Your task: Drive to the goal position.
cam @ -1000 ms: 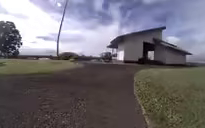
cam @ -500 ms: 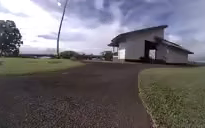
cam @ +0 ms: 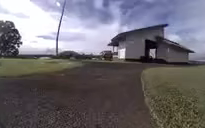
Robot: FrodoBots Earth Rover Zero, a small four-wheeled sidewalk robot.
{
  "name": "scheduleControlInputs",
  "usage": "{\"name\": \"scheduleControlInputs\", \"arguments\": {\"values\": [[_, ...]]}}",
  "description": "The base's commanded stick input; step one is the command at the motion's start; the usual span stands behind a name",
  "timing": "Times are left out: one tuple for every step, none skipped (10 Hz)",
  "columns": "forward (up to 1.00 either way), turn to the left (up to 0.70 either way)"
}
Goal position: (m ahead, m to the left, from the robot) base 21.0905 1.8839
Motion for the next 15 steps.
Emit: {"name": "scheduleControlInputs", "arguments": {"values": [[0.5,0.0],[0.5,0.0],[0.5,0.0],[0.5,0.0],[0.5,0.0],[0.5,0.0],[0.5,0.0],[0.5,0.0],[0.5,0.0],[0.5,0.0],[0.5,0.0],[0.5,0.0],[0.5,0.0],[0.5,0.0],[0.5,0.0]]}}
